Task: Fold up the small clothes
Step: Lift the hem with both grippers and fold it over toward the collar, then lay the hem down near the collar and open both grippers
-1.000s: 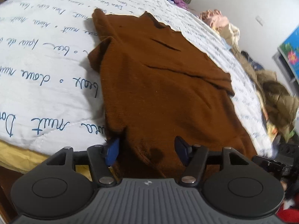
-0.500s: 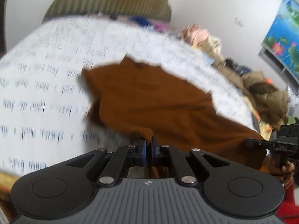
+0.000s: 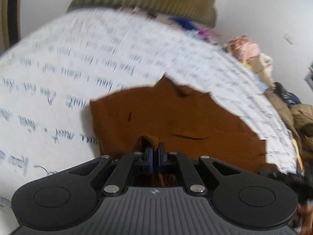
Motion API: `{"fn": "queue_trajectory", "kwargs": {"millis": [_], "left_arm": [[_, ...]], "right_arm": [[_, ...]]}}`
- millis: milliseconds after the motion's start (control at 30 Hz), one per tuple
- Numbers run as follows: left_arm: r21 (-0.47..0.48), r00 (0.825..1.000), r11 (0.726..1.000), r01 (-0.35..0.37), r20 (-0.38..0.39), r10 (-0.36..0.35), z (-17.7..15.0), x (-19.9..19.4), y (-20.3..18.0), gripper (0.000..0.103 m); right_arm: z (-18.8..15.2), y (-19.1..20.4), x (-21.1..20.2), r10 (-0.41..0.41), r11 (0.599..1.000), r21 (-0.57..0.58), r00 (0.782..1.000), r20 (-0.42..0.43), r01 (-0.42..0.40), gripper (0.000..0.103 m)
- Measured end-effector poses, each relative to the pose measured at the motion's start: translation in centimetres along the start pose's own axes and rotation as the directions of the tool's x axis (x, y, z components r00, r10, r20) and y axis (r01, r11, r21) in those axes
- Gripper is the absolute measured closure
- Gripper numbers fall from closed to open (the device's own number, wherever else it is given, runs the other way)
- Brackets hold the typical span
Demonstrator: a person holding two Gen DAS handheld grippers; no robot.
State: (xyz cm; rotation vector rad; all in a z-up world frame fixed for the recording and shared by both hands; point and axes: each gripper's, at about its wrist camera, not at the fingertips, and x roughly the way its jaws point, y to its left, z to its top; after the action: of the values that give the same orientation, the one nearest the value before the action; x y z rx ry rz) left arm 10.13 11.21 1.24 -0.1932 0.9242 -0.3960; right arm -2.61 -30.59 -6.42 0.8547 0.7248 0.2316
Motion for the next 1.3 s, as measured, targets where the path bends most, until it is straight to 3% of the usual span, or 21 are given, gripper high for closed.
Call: {"fn": "queue_trajectory", "kwargs": {"millis": [33,100,333,433,633,700,767,833,867,900,933,1033,1300], "left_arm": [[-0.016,1.000,1.000,0.003,-0.017,-0.004,-0.1,0.8,0.4,0.098],[-0.055,0.999,0.998,0.030,-0.042,-0.032,-0.8,1.5,1.7,0.098],[-0.134,0.989,0.981,0.138,-0.034,-0.143,-2.4,0.1,3.8,0.095],[-0.134,0.988,0.980,0.148,-0.030,-0.153,-2.8,-0.5,3.9,0.094],[-0.127,0.983,0.975,0.184,-0.003,-0.186,-3.4,-1.5,4.5,0.090],[-0.115,0.981,0.975,0.192,-0.007,-0.194,-3.7,-1.4,4.4,0.079],[-0.106,0.978,0.972,0.208,-0.009,-0.210,-4.0,-1.2,4.2,0.058],[-0.095,0.975,0.971,0.219,-0.005,-0.221,-4.4,-1.0,4.0,0.053],[-0.078,0.976,0.974,0.214,-0.009,-0.216,-4.5,-1.0,3.9,0.057],[-0.055,0.979,0.978,0.202,-0.026,-0.203,-4.6,-0.9,3.6,0.069],[-0.042,0.980,0.981,0.188,-0.052,-0.190,-4.6,-0.7,3.4,0.099],[-0.039,0.978,0.979,0.198,-0.060,-0.200,-4.6,-1.3,3.2,0.098],[-0.002,0.972,0.975,0.221,0.085,-0.220,-0.9,-5.7,1.2,0.099]], "right_arm": [[-0.6,-0.4,0.0,0.005,1.000,-0.001,1.000,-0.009,-0.005,0.074],[-1.7,-0.7,-0.6,0.044,0.999,0.000,0.999,-0.015,-0.044,0.056],[-4.0,0.1,-2.9,0.081,0.994,-0.067,0.997,-0.013,-0.081,0.052],[-4.1,1.3,-2.9,0.052,0.990,-0.127,0.999,-0.014,-0.053,0.067],[-3.9,2.2,-3.0,0.026,0.988,-0.153,1.000,0.000,-0.026,0.082],[-3.8,2.0,-3.2,0.025,0.990,-0.138,1.000,0.009,-0.024,0.085],[-3.8,1.9,-3.5,0.024,0.991,-0.132,1.000,0.018,-0.021,0.088],[-3.9,2.0,-3.7,0.031,0.991,-0.133,0.999,0.023,-0.028,0.090],[-3.8,2.1,-3.9,0.035,0.990,-0.135,0.999,0.027,-0.031,0.090],[-3.8,2.2,-4.1,0.039,0.990,-0.139,0.999,0.033,-0.034,0.090],[-3.8,2.4,-4.3,0.044,0.989,-0.140,0.998,0.041,-0.038,0.091],[-3.2,2.8,-5.0,0.074,0.988,-0.137,0.995,0.065,-0.065,0.091],[-0.3,5.1,-6.6,0.094,0.980,-0.190,0.979,0.178,-0.060,0.091]]}}
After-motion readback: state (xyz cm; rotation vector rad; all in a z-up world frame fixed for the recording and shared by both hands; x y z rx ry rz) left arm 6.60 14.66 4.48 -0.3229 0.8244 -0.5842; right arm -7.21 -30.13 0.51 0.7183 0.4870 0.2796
